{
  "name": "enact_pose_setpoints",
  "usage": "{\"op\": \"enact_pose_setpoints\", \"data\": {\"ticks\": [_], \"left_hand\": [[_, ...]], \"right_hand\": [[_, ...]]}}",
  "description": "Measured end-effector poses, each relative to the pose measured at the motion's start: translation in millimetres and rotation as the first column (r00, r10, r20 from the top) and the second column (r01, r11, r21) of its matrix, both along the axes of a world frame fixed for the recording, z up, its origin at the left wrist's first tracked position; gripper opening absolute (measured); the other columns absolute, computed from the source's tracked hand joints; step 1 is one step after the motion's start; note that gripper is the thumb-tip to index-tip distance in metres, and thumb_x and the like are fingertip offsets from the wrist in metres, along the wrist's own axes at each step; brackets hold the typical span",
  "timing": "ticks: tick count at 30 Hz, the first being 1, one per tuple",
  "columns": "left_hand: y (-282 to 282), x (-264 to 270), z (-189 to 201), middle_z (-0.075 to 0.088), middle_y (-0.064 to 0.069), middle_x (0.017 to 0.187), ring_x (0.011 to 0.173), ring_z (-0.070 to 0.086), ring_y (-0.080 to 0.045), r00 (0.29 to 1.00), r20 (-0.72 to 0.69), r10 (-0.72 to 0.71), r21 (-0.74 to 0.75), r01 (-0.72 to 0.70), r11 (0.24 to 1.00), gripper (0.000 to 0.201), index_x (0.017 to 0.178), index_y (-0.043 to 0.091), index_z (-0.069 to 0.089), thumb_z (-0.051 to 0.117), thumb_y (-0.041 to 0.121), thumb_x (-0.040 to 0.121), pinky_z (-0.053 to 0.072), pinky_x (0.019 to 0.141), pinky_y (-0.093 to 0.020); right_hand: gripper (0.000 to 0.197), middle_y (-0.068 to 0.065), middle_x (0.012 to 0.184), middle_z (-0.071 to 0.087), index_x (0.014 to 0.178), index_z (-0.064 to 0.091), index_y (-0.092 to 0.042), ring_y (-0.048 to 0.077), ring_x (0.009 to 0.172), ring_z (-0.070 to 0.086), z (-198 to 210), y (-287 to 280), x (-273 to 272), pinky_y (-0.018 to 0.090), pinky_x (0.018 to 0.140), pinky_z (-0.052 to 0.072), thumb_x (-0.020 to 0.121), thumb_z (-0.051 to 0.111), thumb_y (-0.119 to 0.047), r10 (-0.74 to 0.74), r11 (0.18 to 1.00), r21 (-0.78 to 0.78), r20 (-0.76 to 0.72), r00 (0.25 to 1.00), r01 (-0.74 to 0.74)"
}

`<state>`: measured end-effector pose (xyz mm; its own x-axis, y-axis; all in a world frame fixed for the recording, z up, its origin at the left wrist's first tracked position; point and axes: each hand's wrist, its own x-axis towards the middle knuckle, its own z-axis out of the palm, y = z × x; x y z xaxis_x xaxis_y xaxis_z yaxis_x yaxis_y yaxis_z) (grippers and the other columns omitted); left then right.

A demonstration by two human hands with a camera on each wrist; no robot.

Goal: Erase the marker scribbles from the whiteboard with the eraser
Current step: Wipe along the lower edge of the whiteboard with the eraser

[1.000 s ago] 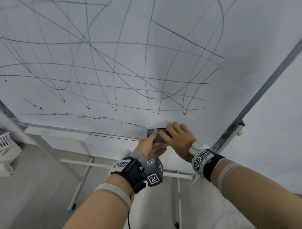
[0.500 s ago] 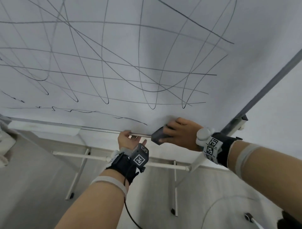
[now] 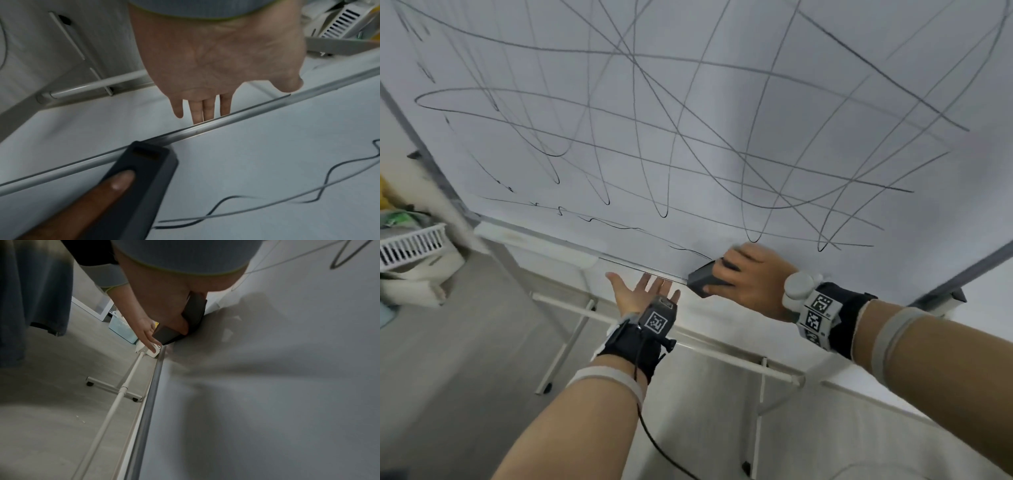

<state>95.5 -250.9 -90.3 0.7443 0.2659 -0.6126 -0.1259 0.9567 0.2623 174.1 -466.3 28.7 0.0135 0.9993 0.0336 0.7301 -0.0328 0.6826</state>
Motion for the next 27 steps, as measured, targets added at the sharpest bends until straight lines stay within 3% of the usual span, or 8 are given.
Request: {"op": "enact_pose_setpoints", "data": {"ticks": [4, 7, 10, 12, 14, 17, 22, 27], "left_hand": [[38, -7, 6, 0.041, -0.020, 0.153, 0.112, 0.057, -0.040, 0.997, 0.014, 0.070, -0.015, -0.070, 0.997, 0.112, 0.151, 0.031, 0.034, 0.057, 0.092, 0.060, 0.042, 0.106, -0.056], [75, -10, 9, 0.036, -0.021, 0.156, 0.127, 0.050, -0.041, 0.997, 0.066, 0.027, -0.019, -0.026, 0.999, 0.107, 0.151, 0.035, 0.035, 0.052, 0.093, 0.063, 0.038, 0.111, -0.057], [105, -3, 11, 0.027, -0.018, 0.162, 0.147, 0.032, -0.036, 0.997, 0.079, 0.012, -0.040, -0.008, 0.999, 0.115, 0.157, 0.028, 0.025, 0.048, 0.093, 0.065, 0.032, 0.115, -0.057], [131, 2, 11, 0.026, -0.016, 0.163, 0.148, 0.030, -0.034, 0.997, 0.080, 0.013, -0.068, -0.008, 0.998, 0.122, 0.160, 0.025, 0.008, 0.046, 0.093, 0.067, 0.028, 0.117, -0.057], [149, 6, 11, 0.037, -0.019, 0.154, 0.132, 0.048, -0.036, 0.996, 0.084, 0.021, -0.072, -0.015, 0.997, 0.121, 0.160, 0.026, 0.003, 0.045, 0.093, 0.068, 0.030, 0.116, -0.056], [171, 8, 8, 0.036, -0.023, 0.152, 0.102, 0.058, -0.038, 0.994, 0.109, 0.009, -0.086, 0.000, 0.996, 0.115, 0.158, 0.030, 0.012, 0.046, 0.093, 0.068, 0.032, 0.115, -0.057], [197, 5, -5, 0.047, -0.021, 0.146, 0.116, 0.059, -0.046, 0.965, 0.207, -0.161, -0.071, 0.179, 0.981, 0.108, 0.145, 0.031, 0.045, 0.048, 0.096, 0.059, 0.036, 0.106, -0.064], [218, 5, -5, 0.042, -0.018, 0.154, 0.136, 0.049, -0.040, 0.965, 0.146, -0.216, -0.025, 0.222, 0.975, 0.116, 0.147, 0.026, 0.043, 0.064, 0.090, 0.052, 0.040, 0.104, -0.062]], "right_hand": [[0.045, 0.005, 0.112, 0.058, 0.117, 0.063, -0.026, 0.033, 0.101, 0.055, 7, 34, -3, 0.043, 0.090, 0.034, 0.099, 0.030, -0.002, -0.019, 0.999, -0.029, 0.000, 1.000, 0.019], [0.052, 0.007, 0.120, 0.056, 0.122, 0.061, -0.029, 0.035, 0.111, 0.053, 16, 76, -6, 0.045, 0.096, 0.034, 0.097, 0.021, -0.007, -0.083, 0.993, -0.082, 0.002, 0.997, 0.083], [0.041, 0.007, 0.125, 0.054, 0.125, 0.059, -0.033, 0.036, 0.115, 0.051, 21, 102, -3, 0.046, 0.098, 0.036, 0.093, 0.044, -0.013, -0.108, 0.987, -0.120, 0.012, 0.994, 0.109], [0.043, 0.007, 0.124, 0.055, 0.124, 0.061, -0.035, 0.035, 0.113, 0.053, 23, 123, -2, 0.046, 0.096, 0.038, 0.087, 0.061, -0.014, -0.117, 0.985, -0.126, 0.018, 0.993, 0.118], [0.044, 0.007, 0.121, 0.058, 0.120, 0.066, -0.036, 0.035, 0.110, 0.056, 29, 140, -3, 0.045, 0.092, 0.041, 0.084, 0.061, -0.012, -0.127, 0.986, -0.107, 0.011, 0.992, 0.128], [0.045, 0.006, 0.119, 0.060, 0.117, 0.068, -0.036, 0.034, 0.108, 0.057, 32, 162, -3, 0.044, 0.090, 0.042, 0.084, 0.052, -0.011, -0.138, 0.986, -0.095, 0.003, 0.990, 0.138], [0.048, 0.004, 0.120, 0.060, 0.124, 0.064, -0.039, 0.033, 0.111, 0.056, 32, 200, -1, 0.043, 0.093, 0.034, 0.085, 0.055, -0.012, -0.102, 0.989, -0.110, 0.013, 0.995, 0.102], [0.052, 0.004, 0.122, 0.058, 0.128, 0.061, -0.039, 0.033, 0.113, 0.054, 32, 237, -5, 0.043, 0.095, 0.036, 0.083, 0.066, -0.014, -0.051, 0.995, -0.091, -0.005, 0.999, 0.050]]}}
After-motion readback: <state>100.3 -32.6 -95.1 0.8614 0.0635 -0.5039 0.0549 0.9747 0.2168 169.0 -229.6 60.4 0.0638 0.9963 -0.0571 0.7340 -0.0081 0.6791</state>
